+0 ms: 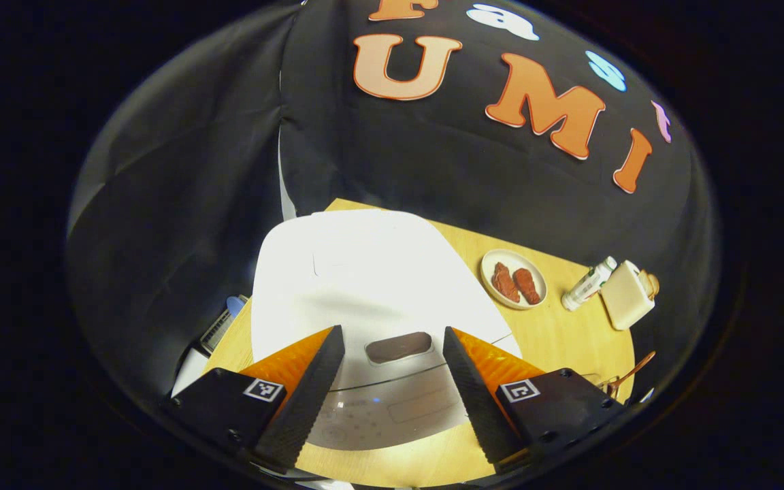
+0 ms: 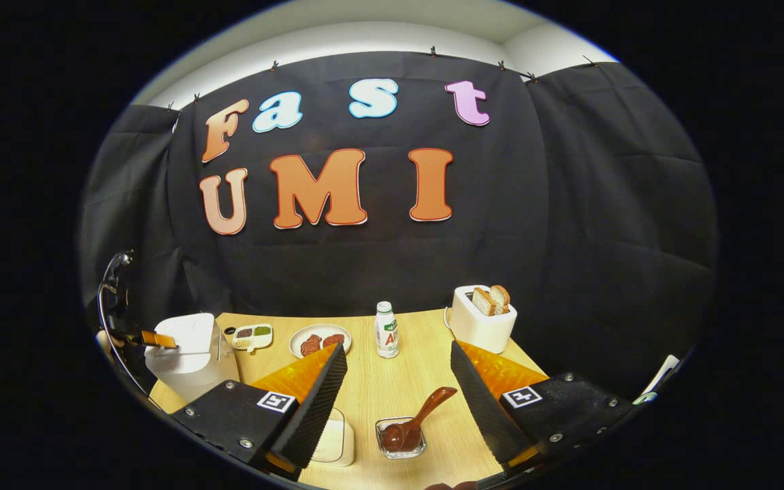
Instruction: Close the left gripper, press the button to open the rice cooker; take a wooden spoon from the chopstick holder with the right hand, scoop a spoonful of rice and pour it into the rice cooker, then put the wooden spoon back into the chopstick holder.
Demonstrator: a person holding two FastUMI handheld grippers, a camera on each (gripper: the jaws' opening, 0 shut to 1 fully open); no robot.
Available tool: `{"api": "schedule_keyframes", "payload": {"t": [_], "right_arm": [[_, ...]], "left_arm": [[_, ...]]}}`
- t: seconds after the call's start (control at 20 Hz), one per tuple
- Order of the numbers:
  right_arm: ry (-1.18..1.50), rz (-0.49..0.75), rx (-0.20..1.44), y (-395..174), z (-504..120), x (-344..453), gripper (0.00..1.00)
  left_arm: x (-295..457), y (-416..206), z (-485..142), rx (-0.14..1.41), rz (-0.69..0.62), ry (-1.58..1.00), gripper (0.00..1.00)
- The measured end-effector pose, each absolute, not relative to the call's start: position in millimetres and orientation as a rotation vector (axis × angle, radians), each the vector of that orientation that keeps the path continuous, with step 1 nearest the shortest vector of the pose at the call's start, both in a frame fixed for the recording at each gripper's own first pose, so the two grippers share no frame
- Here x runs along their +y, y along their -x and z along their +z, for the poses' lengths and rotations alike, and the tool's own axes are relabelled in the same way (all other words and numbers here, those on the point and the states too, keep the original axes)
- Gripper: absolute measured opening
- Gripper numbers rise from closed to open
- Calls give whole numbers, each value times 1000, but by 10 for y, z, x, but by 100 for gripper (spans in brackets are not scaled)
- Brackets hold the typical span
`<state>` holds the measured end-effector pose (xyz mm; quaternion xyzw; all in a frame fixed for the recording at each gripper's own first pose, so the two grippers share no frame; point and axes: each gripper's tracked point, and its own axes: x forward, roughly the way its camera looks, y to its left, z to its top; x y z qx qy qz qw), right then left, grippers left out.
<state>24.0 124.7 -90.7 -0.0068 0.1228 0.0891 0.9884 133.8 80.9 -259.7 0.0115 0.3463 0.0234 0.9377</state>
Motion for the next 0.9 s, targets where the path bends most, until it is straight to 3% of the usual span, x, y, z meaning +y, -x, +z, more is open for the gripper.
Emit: {"api": "schedule_keyframes", "payload": {"t": [0.05, 0.1, 0.5, 0.9], "right_arm": [[13, 175, 252, -230, -927, 1231, 100], [10, 174, 257, -213, -945, 1217, 95], [-12, 166, 243, -95, -889, 1105, 95], [-26, 166, 136, -26, -454, 1035, 95]], "left_arm": [[822, -1336, -2688, 710, 41, -91, 100], [807, -1326, -2661, 688, 38, -107, 100], [556, -1224, -2591, 688, 0, -167, 99], [94, -889, -482, 181, -73, -86, 99]]}}
